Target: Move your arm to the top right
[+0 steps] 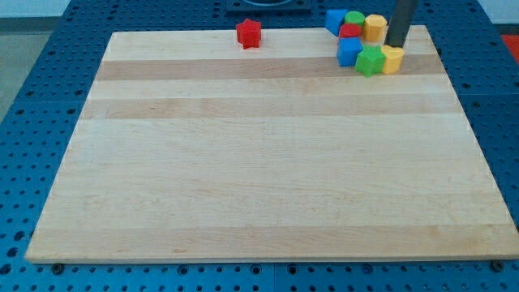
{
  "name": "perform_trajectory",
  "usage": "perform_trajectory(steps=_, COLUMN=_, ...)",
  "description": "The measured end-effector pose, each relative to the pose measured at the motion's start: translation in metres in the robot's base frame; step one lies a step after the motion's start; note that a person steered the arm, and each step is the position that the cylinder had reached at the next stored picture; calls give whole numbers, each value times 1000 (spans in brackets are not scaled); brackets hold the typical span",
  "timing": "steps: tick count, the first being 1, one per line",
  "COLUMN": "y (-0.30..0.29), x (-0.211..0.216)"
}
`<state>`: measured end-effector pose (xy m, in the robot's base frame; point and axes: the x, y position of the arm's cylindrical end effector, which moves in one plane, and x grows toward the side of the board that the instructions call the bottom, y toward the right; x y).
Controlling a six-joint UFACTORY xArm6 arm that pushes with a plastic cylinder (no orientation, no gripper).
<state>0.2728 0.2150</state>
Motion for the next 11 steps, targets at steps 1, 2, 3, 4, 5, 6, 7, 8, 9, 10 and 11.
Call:
perform_trajectory(steps=1, y=0, x=26)
perform_trajectory(steps=2, y=0, x=55)
perform_trajectory(steps=3, y=0, x=88)
perform_trajectory(steps=4, y=0, x=111)
perform_trajectory(steps=5, y=36, x=95)
perform_trajectory(steps=6, y=70, x=37)
perform_trajectory(steps=7, y=87, x=-30)
perform_trajectory(steps=8, y=84, x=-81)
perform_trajectory(steps=9, y=82, x=-82)
perform_trajectory(steps=10, y=69, x=-82)
perform_trajectory(steps=11, y=69, x=-82)
